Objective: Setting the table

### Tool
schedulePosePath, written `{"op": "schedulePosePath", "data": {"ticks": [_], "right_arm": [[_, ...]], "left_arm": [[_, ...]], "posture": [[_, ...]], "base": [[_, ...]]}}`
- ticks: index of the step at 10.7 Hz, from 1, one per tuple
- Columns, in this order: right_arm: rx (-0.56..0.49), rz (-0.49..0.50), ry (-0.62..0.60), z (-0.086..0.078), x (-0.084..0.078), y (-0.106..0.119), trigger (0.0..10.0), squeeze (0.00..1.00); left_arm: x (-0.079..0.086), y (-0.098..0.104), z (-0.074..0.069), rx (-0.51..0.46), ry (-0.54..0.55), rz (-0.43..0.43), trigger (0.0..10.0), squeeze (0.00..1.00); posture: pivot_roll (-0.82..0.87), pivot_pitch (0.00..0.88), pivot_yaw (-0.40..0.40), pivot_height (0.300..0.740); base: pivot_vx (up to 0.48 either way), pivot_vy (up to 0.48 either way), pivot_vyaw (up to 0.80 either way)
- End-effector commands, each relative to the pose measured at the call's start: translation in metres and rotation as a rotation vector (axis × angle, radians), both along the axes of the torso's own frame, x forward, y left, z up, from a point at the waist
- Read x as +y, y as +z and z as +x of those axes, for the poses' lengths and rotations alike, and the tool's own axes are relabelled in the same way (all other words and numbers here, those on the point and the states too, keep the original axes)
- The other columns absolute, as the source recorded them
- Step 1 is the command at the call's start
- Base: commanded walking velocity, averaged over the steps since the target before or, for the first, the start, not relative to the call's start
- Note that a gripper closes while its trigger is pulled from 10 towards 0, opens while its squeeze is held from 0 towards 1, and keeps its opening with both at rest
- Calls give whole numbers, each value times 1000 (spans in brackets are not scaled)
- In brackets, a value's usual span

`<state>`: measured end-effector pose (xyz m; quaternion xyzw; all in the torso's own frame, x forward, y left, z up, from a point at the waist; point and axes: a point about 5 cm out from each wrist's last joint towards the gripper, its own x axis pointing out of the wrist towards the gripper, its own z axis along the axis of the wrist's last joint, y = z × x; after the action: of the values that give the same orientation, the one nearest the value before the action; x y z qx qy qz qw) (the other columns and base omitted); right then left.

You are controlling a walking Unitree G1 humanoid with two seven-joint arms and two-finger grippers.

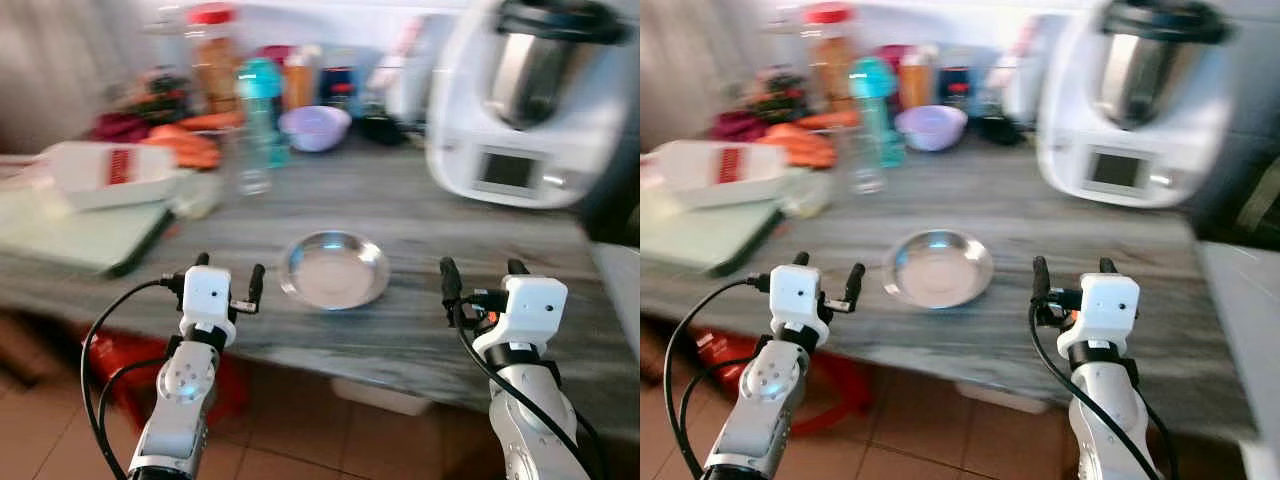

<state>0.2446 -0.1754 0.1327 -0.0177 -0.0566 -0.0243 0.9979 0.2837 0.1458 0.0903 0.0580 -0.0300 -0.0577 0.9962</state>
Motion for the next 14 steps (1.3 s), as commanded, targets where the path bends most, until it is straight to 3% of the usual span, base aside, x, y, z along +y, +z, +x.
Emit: {"op": "schedulePosePath", "data": {"ticks": [1, 4, 9, 14], "right_arm": [[13, 11, 1, 1, -1, -2, 10000, 937], [27, 12, 11, 4, -2, -6, 10000, 643], [36, 19, 9, 7, -1, -8, 10000, 620], [26, 30, -12, 14, -6, -4, 10000, 600]], "left_arm": [[-3, -2, 0, 7, -9, 10, 10000, 0], [-2, -3, 2, 19, -14, 14, 10000, 0], [-4, -1, 4, 21, -27, 20, 10000, 0], [-2, 0, 5, 23, 1, 9, 10000, 0]], "posture": [[26, 0, 14, 740], [31, 0, 15, 740], [32, 0, 12, 740], [29, 0, 6, 740]], "base": [[0, 0, -800], [0, 0, 0], [0, 0, 0], [-277, 0, 0]]}}
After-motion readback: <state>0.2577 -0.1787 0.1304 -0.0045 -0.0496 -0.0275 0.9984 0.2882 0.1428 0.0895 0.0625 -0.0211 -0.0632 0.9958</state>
